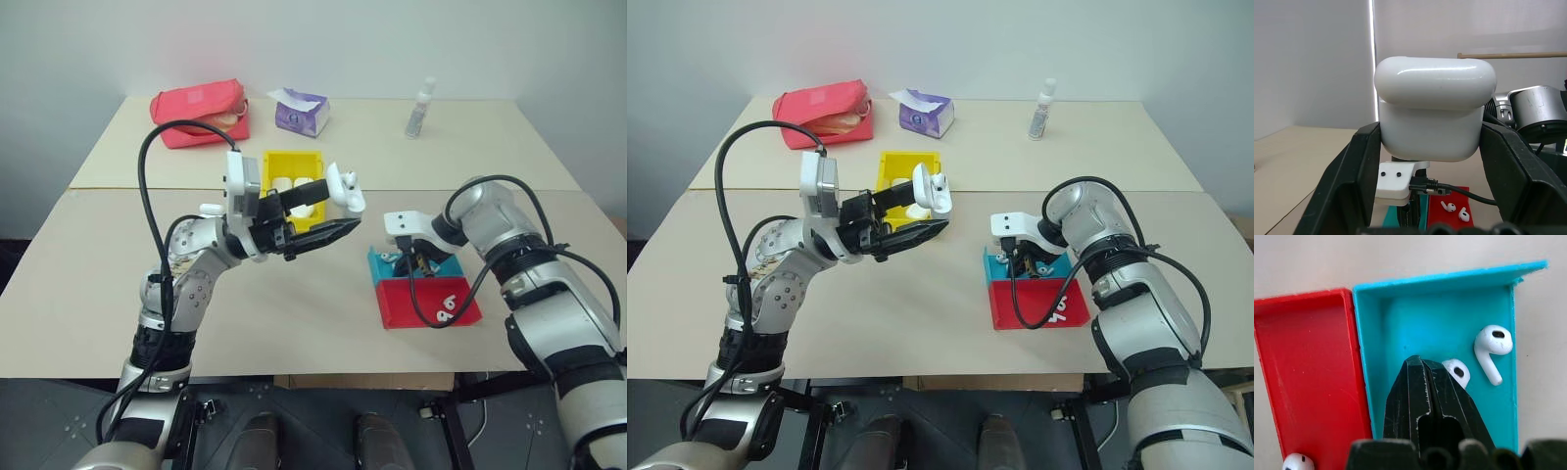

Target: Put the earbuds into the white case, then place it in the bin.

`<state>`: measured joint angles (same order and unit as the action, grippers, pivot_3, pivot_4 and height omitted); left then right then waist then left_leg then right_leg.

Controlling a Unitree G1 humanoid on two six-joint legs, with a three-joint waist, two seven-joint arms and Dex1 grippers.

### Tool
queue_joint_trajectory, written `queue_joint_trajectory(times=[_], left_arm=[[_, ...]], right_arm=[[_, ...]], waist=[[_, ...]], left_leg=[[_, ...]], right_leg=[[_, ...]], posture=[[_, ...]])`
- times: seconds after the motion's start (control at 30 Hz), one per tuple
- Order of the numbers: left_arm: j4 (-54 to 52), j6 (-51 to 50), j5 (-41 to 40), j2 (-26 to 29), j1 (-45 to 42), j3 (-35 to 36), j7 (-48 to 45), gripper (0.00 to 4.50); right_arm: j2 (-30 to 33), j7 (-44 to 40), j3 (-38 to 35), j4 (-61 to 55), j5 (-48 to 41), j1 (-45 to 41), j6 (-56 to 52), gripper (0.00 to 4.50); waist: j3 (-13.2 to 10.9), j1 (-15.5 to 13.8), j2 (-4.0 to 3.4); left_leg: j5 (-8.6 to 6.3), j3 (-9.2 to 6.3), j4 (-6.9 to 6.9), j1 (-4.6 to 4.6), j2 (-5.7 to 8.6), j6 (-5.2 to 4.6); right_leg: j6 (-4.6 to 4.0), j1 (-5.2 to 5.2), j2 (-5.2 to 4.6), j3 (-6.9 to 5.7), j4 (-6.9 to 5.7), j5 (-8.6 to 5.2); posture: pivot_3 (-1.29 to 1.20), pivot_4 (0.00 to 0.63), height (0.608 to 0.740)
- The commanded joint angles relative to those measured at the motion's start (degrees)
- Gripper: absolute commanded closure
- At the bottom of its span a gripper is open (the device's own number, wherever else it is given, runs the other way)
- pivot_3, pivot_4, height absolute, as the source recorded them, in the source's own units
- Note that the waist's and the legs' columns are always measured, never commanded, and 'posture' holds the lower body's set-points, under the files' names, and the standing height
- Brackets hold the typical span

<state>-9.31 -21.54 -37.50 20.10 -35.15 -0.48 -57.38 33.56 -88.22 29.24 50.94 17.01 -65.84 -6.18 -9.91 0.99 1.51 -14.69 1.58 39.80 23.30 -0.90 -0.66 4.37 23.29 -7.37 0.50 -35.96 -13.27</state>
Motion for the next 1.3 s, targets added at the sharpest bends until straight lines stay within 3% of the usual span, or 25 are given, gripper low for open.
queue_joint_trajectory(times=[0.03, 0.33, 0.53, 1.13, 1.3], left_arm=[[-2.2, 0.3, -0.8, 0.2, 0.0, 0.6, 0.3, 1.73], [-1.9, 0.5, -0.7, 0.3, -0.4, 0.5, 0.1, 1.73], [-1.2, 0.6, -0.7, 0.1, -1.0, 0.3, -0.4, 1.73], [-0.2, 1.0, -0.2, -0.1, -1.8, 0.2, -1.7, 1.73], [-0.2, 0.8, -0.3, 0.2, -1.8, 0.5, -1.8, 1.73]], right_arm=[[0.8, -0.2, 0.5, 1.5, 1.9, -0.6, 2.2, 4.48], [2.3, -1.4, -1.0, 1.1, 1.9, -0.6, 6.5, 4.48], [3.1, -1.9, -2.0, 0.6, 1.5, -2.8, 6.3, 2.62], [4.3, 0.2, -2.5, -3.7, 1.3, -2.5, 13.6, 2.62], [2.2, -0.7, -3.6, -3.3, -0.1, -3.8, 10.2, 2.62]], waist=[[0.0, 0.0, 0.0], [0.0, 0.0, 0.0], [0.0, 0.1, -0.01], [0.0, 0.1, -0.02], [0.0, 0.1, -0.02]], left_leg=[[0.0, 0.0, 0.0, 0.0, 0.0, 0.0], [0.0, 0.0, -0.01, 0.0, 0.0, 0.0], [0.0, 0.01, -0.02, 0.01, 0.0, 0.0], [0.0, 0.01, -0.03, 0.02, 0.0, 0.0], [0.0, 0.01, -0.03, 0.02, 0.0, 0.0]], right_leg=[[0.0, 0.0, 0.0, 0.0, 0.0, 0.0], [0.0, -0.01, 0.0, 0.0, 0.0, 0.0], [0.0, 0.01, 0.0, 0.0, 0.0, 0.0], [0.0, 0.03, 0.0, 0.0, 0.01, 0.0], [0.0, 0.02, 0.0, 0.0, 0.01, 0.0]], posture=[[0.0, 0.15, 0.74], [0.0, 0.15, 0.74], [0.0, 0.15, 0.74], [0.0, 0.15, 0.74], [0.0, 0.15, 0.74]])
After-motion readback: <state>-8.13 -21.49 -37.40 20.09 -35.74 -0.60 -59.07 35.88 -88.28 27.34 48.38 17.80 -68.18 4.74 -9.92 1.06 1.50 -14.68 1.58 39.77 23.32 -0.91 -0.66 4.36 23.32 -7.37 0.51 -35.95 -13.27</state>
